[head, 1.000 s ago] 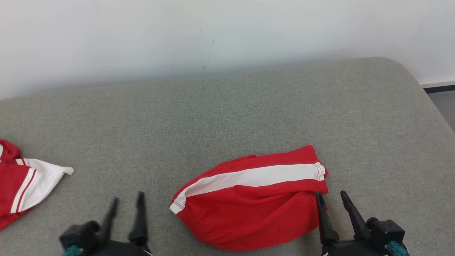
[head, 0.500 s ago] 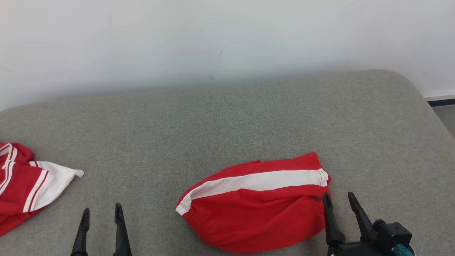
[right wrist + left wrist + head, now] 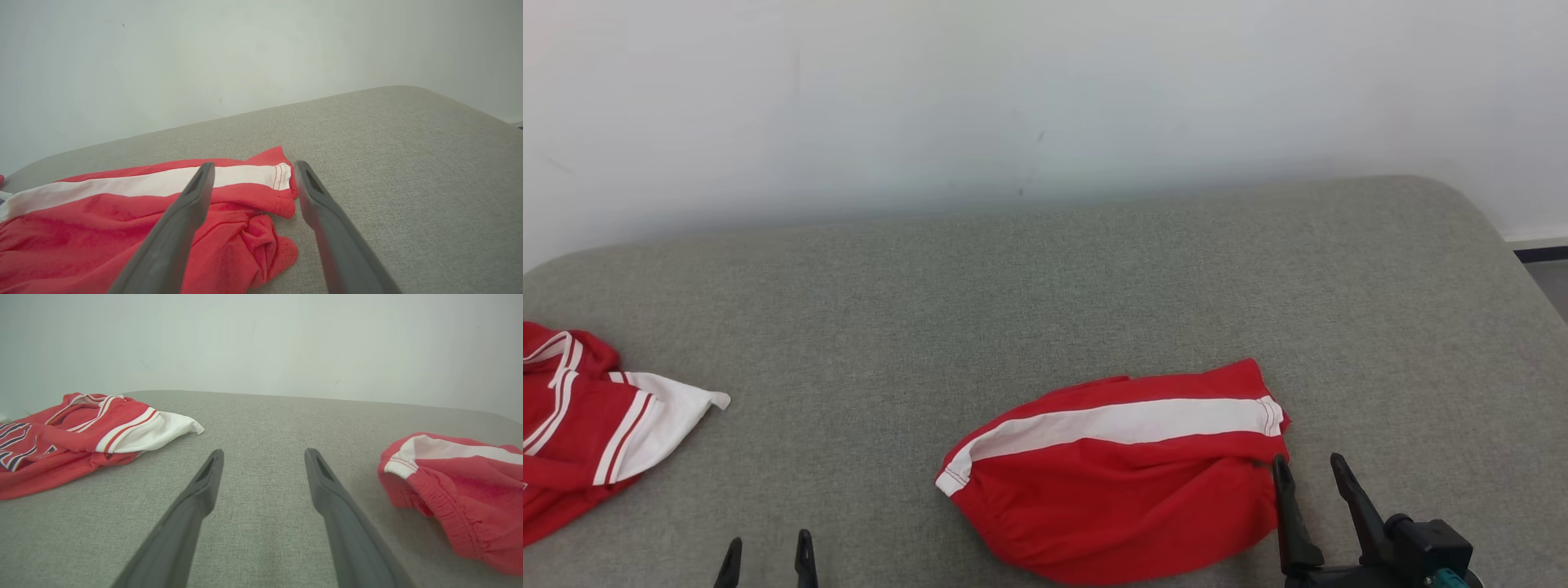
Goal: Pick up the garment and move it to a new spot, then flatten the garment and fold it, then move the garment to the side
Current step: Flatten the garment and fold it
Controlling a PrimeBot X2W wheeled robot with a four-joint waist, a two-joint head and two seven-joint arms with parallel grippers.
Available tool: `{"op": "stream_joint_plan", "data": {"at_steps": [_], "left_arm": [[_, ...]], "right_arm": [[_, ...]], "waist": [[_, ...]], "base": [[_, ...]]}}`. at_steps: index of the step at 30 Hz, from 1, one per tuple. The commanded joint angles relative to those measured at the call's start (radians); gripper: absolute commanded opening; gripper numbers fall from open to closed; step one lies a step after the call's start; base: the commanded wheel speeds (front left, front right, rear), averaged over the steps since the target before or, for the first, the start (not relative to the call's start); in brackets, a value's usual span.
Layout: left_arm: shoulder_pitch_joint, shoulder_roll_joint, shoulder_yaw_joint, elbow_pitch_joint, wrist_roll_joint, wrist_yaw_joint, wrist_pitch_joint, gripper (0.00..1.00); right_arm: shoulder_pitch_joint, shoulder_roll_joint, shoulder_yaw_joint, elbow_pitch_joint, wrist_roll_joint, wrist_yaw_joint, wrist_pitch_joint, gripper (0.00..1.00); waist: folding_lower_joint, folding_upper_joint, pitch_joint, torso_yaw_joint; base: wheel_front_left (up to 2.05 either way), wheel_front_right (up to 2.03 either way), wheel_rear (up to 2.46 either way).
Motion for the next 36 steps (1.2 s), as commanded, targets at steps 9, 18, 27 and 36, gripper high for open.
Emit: {"op": "stream_joint_plan", "data": {"at_steps": [9, 18, 27, 36], "left_arm": [[0.0, -0.01, 0.015, 0.029, 0.052, -0.012, -0.003, 1.0], [-0.007, -0.012, 0.02, 0.035, 0.057, -0.018, -0.003, 1.0], [-0.019, -0.013, -0.005, 0.048, 0.039, -0.027, -0.003, 1.0], [-0.092, -0.013, -0.105, 0.14, -0.187, -0.049, 0.022, 1.0]], "right_arm": [[0.02, 0.002, -0.007, -0.028, -0.013, -0.002, 0.015, 1.0], [0.015, 0.002, 0.002, -0.025, 0.0, -0.002, 0.018, 1.0], [0.005, 0.002, 0.013, -0.022, 0.014, -0.002, 0.017, 1.0], [-0.029, 0.002, 0.027, -0.074, 0.018, -0.002, 0.103, 1.0]], "waist": [[0.0001, 0.0, -0.005, 0.008], [0.0001, 0.0, -0.001, 0.003], [0.0001, 0.0, 0.0, 0.002], [0.0001, 0.0, 0.0, 0.001]], "base": [[0.0, 0.0, 0.0], [0.0, 0.0, 0.0], [0.0, 0.0, 0.0], [0.0, 0.0, 0.0]]}}
